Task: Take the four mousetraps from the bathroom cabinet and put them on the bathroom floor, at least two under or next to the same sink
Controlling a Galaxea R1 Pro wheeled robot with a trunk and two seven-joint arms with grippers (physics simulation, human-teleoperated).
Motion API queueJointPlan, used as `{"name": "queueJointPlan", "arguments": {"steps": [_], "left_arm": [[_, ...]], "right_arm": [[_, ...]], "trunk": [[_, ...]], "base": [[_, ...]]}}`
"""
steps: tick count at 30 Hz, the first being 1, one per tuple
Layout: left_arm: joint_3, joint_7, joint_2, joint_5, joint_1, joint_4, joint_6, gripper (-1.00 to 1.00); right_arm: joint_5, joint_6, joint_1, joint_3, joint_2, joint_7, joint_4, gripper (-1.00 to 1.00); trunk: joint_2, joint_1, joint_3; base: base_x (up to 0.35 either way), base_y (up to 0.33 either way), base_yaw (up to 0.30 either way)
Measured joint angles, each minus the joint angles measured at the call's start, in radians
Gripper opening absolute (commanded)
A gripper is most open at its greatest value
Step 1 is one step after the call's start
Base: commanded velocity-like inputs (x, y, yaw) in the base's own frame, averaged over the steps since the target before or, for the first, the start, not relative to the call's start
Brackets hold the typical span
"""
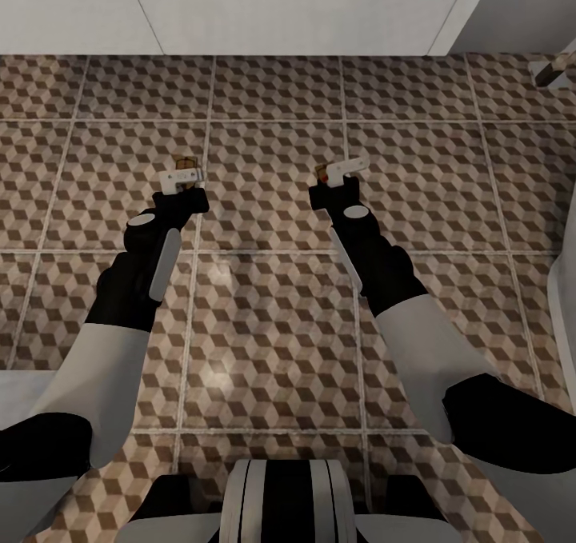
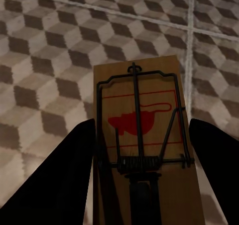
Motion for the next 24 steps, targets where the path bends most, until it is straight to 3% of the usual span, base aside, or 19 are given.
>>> {"name": "queueJointPlan", "arguments": {"steps": [18, 24], "left_arm": [[-0.015, 0.000, 0.000, 0.000, 0.001, -0.002, 0.000, -1.00], [-0.019, 0.000, 0.000, -0.001, 0.001, -0.001, 0.001, -1.00]], "right_arm": [[0.001, 0.000, 0.000, 0.000, 0.000, -0.001, -0.008, -1.00], [0.001, 0.000, 0.000, 0.000, 0.000, -0.001, -0.008, -1.00]], "trunk": [[-0.001, 0.001, 0.000], [-0.001, 0.001, 0.000]], "base": [[0.004, 0.000, 0.000], [0.208, 0.000, 0.000]]}}
